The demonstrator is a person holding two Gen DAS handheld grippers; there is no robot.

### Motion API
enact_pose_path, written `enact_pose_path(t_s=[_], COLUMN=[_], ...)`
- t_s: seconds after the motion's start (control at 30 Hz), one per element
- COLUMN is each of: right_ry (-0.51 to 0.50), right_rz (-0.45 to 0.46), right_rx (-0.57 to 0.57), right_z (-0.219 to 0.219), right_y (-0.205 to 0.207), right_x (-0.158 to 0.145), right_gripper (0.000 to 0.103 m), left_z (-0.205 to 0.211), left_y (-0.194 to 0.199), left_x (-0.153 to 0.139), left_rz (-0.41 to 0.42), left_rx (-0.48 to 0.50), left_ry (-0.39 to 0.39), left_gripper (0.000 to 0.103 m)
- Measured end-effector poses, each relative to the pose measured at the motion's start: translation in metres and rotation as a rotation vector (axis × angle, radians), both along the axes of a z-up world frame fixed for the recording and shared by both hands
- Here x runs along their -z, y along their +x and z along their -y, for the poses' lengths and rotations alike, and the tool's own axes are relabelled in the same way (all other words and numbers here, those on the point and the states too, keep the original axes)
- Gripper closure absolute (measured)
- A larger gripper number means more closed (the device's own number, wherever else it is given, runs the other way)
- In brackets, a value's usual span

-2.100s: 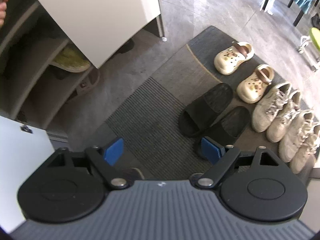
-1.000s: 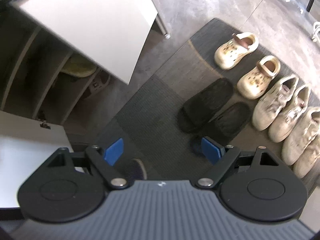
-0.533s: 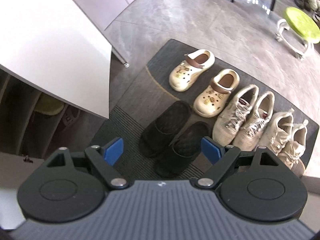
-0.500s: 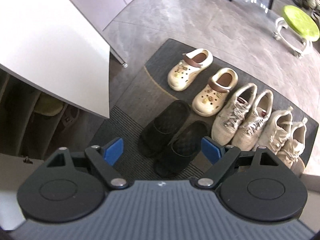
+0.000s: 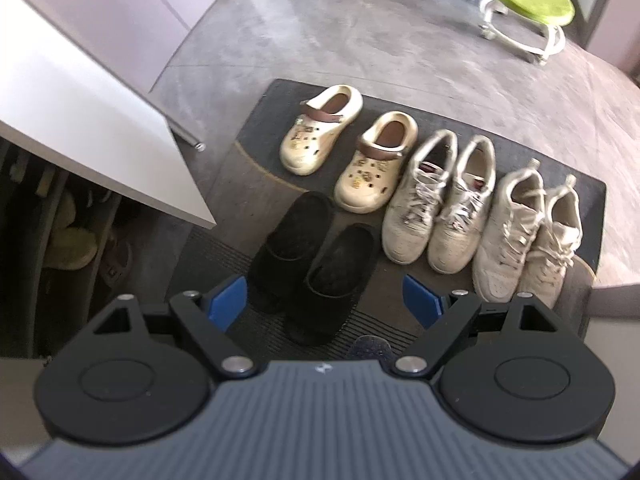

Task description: Organize scattered shoes

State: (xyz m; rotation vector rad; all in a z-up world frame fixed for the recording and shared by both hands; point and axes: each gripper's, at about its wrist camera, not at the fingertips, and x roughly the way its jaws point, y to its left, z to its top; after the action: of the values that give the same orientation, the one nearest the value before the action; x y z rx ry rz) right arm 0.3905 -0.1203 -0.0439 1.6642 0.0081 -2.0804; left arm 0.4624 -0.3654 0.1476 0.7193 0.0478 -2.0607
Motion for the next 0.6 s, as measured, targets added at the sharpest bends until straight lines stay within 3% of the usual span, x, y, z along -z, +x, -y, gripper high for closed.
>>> enact_pose_path(t_s=[0.6], right_ry=[0.114], right_rz=[-0.021], right_rx=[0.102], right_z=[-0.035], right_y=[-0.012], right_x=[0.016], right_gripper=[0.016], left_z=[-0.016], left_y=[-0.119], left_x=[0.002], left_rz=[0.012], left_rx=[-0.081], left_ry=[-0.023], left_gripper=[0.067])
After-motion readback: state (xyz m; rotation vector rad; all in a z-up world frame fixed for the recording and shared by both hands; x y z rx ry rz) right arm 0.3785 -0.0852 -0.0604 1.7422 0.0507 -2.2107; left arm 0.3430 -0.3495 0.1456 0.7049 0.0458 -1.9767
